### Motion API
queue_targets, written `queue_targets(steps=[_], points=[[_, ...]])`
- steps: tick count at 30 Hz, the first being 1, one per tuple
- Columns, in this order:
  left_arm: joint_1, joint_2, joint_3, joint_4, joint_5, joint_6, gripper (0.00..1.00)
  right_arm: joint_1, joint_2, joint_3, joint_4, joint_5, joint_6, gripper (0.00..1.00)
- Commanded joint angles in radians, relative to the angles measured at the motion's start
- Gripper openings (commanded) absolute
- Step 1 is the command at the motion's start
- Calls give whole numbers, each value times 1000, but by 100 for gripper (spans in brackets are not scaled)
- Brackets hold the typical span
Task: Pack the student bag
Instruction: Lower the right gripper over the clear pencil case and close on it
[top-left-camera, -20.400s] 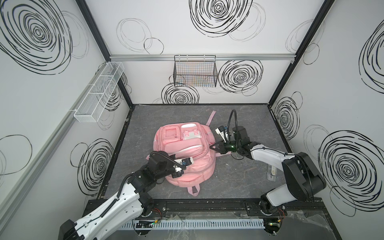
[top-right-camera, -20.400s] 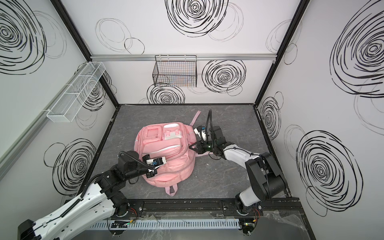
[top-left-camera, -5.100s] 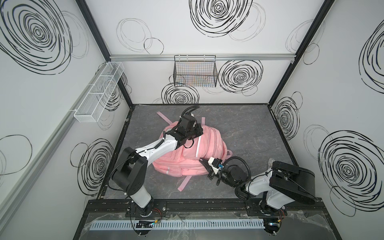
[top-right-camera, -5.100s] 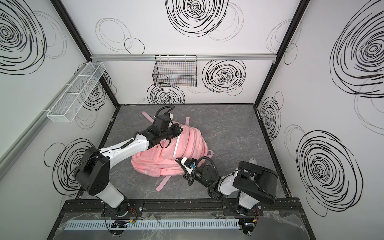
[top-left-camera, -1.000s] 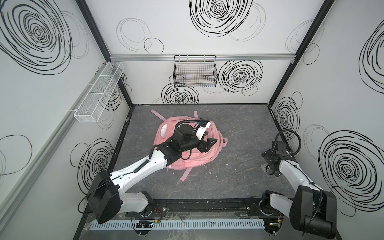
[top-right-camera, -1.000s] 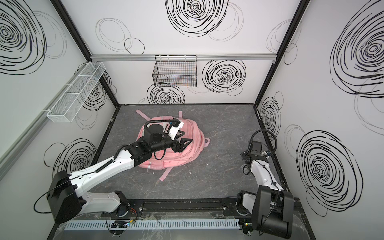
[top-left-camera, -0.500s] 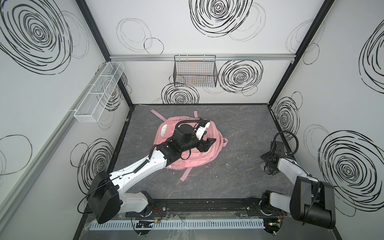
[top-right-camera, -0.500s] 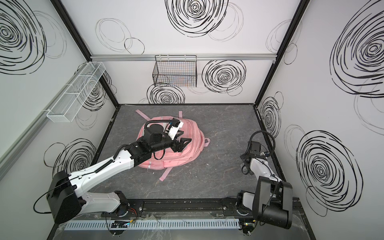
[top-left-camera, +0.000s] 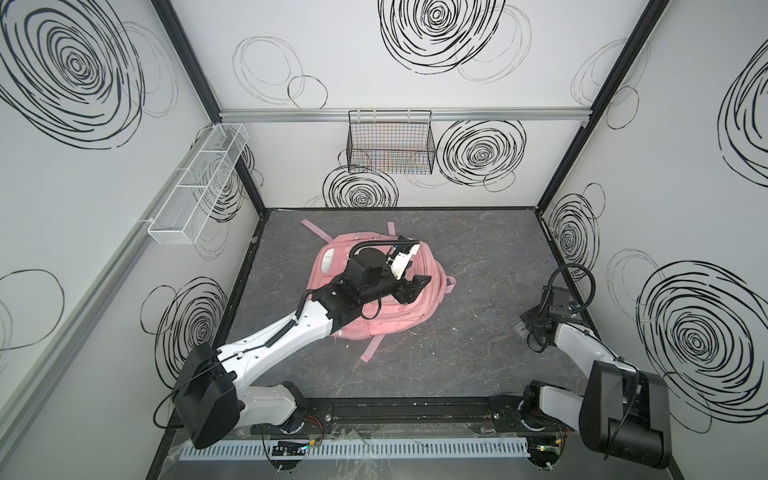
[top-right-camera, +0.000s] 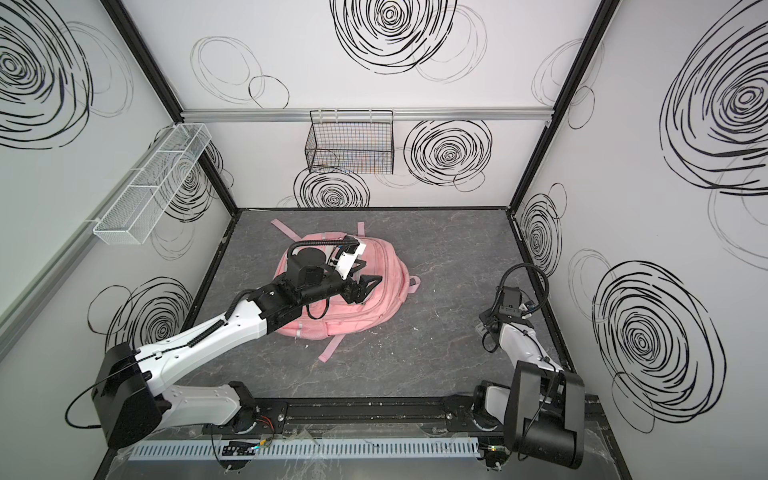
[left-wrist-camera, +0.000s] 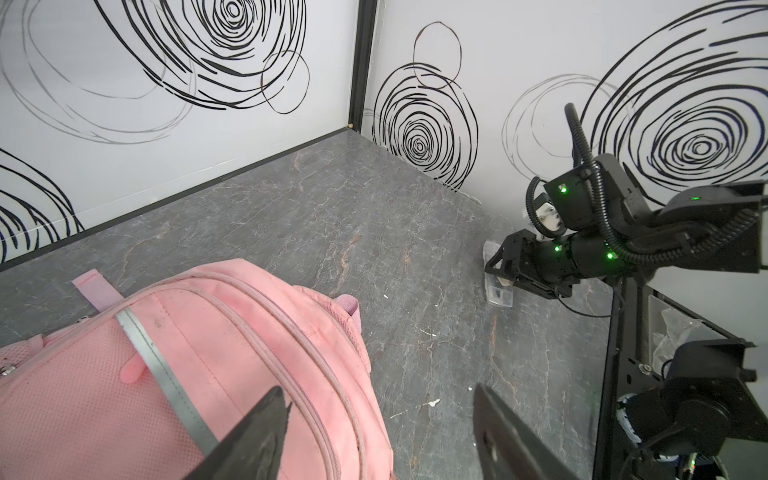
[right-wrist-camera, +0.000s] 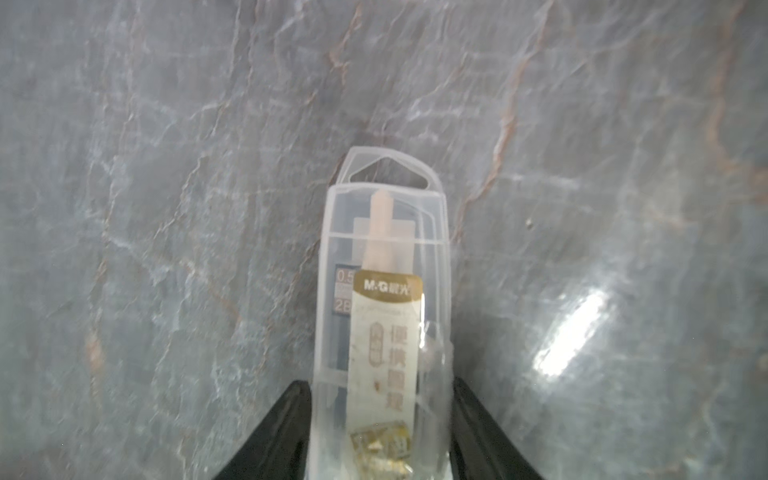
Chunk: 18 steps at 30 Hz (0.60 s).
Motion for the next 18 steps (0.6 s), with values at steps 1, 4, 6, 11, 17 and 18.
queue_targets(steps=[1,4,6,11,17,18], points=[[4,-7,31,11,-7,18,73,39,-40,-11,11,-57,-27,52],[4,1,31,11,-4,16,73,89,-59,-1,5,-40,-36,52],[5,7,33,7,-4,15,73,119,-63,11,-2,-30,-41,50],[7,19,38,-3,-19,14,73,192,-53,27,-2,19,-40,59],[9,20,39,-6,-23,13,73,192,21,49,-43,66,-15,71],[8,21,39,-6,-23,13,73,192,27,58,-54,79,5,72]])
